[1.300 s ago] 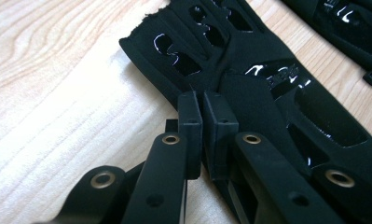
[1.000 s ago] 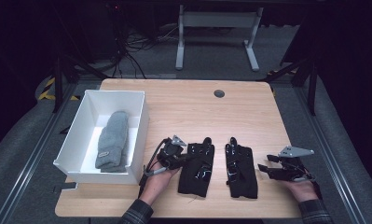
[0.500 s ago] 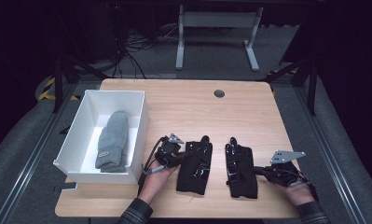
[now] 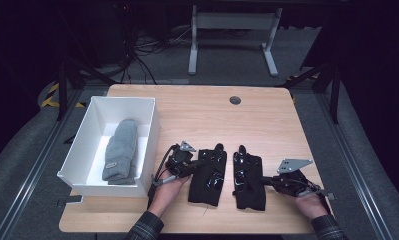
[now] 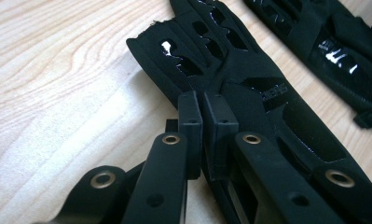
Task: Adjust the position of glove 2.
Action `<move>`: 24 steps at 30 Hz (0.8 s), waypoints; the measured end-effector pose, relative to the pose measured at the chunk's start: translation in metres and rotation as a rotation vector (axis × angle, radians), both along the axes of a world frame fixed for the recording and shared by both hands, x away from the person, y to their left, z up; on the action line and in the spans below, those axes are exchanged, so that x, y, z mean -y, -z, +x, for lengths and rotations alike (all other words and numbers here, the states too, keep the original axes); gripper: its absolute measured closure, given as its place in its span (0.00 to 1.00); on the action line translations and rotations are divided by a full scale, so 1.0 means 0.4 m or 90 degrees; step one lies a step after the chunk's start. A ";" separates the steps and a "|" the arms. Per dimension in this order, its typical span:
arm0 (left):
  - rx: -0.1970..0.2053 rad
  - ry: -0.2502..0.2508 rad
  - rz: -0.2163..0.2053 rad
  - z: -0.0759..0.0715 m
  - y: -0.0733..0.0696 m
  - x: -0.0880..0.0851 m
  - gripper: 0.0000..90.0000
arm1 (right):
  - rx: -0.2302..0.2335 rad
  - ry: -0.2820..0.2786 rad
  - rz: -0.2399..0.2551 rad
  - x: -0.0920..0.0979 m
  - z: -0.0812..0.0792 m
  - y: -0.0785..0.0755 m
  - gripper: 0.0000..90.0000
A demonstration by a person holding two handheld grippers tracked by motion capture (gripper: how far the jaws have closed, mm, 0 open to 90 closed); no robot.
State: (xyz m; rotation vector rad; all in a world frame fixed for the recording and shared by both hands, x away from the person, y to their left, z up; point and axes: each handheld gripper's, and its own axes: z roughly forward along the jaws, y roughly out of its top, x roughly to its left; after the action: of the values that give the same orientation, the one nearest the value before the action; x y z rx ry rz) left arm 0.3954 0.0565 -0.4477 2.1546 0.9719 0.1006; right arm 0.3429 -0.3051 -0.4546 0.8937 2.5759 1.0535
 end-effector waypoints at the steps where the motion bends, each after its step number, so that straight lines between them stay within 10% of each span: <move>1: 0.001 0.000 -0.002 0.002 -0.001 0.000 0.96 | 0.002 -0.003 -0.002 -0.006 0.002 0.000 1.00; 24: 0.010 0.011 -0.088 0.013 -0.060 0.001 0.97 | 0.004 -0.037 0.008 -0.082 0.024 0.000 1.00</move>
State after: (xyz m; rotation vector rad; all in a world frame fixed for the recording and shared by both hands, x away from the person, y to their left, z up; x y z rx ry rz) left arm 0.4007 0.0559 -0.4238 2.0328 0.9235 0.0401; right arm 0.3524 -0.2724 -0.4548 0.8214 2.6072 1.0870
